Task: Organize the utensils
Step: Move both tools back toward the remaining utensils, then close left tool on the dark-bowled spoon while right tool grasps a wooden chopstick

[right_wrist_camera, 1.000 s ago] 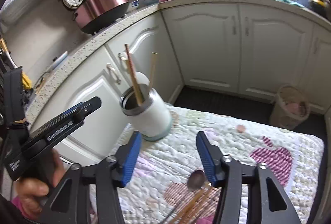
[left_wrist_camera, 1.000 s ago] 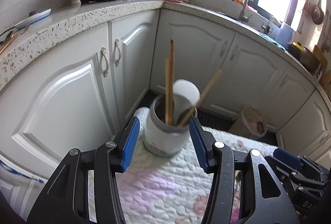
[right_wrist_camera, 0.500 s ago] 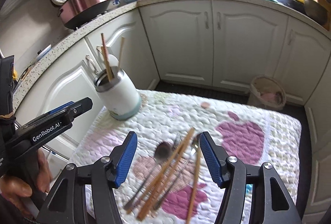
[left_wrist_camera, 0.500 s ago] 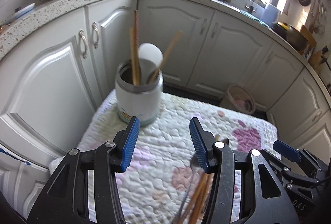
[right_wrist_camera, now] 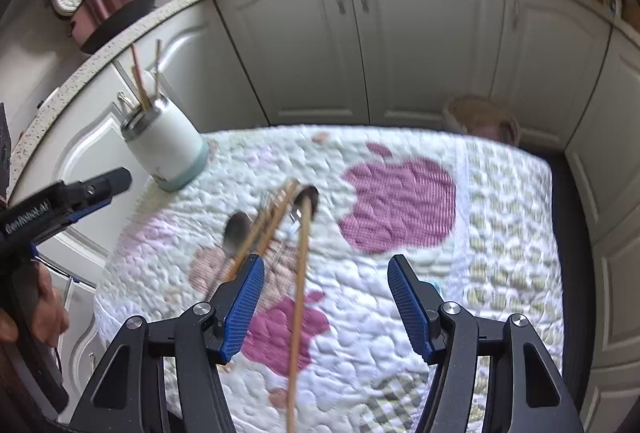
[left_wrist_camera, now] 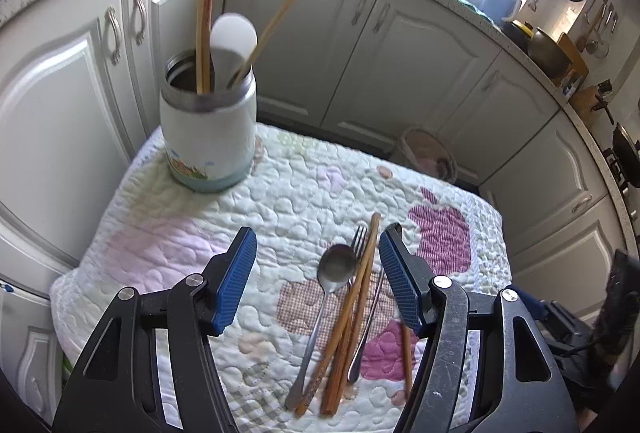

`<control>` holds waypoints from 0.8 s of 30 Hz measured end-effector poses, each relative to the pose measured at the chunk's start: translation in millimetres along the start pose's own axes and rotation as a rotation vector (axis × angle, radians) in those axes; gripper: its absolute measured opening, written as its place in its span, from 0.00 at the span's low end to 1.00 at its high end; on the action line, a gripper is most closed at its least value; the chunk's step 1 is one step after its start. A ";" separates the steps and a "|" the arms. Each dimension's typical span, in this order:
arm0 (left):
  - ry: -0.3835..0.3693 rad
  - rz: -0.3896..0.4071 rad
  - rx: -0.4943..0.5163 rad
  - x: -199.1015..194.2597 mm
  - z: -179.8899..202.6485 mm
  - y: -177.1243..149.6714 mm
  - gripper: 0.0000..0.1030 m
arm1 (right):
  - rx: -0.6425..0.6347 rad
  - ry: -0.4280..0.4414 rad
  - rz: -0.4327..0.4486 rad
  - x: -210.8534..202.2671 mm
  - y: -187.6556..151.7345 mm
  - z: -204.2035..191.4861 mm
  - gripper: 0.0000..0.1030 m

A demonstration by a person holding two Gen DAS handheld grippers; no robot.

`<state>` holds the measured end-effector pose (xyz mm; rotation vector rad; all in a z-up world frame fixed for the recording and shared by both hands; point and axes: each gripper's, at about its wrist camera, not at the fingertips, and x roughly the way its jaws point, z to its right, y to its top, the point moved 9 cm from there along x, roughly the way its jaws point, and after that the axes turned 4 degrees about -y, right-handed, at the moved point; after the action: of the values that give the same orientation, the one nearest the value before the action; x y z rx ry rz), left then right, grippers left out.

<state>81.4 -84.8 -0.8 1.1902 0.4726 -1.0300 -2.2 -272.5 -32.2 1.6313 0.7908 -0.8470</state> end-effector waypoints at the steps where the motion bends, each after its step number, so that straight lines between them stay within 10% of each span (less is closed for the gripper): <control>1: -0.007 -0.013 -0.004 3.4 -0.4 -2.4 0.62 | 0.006 0.005 -0.009 4.4 -3.1 2.1 0.60; 24: -0.009 -0.274 0.163 102.2 -8.9 -34.5 0.62 | -0.070 0.070 -0.138 86.4 1.5 -29.4 0.42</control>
<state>104.0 -118.3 -101.3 1.2872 0.5636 -1.3287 48.3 -237.8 -99.9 1.5652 0.9810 -0.8529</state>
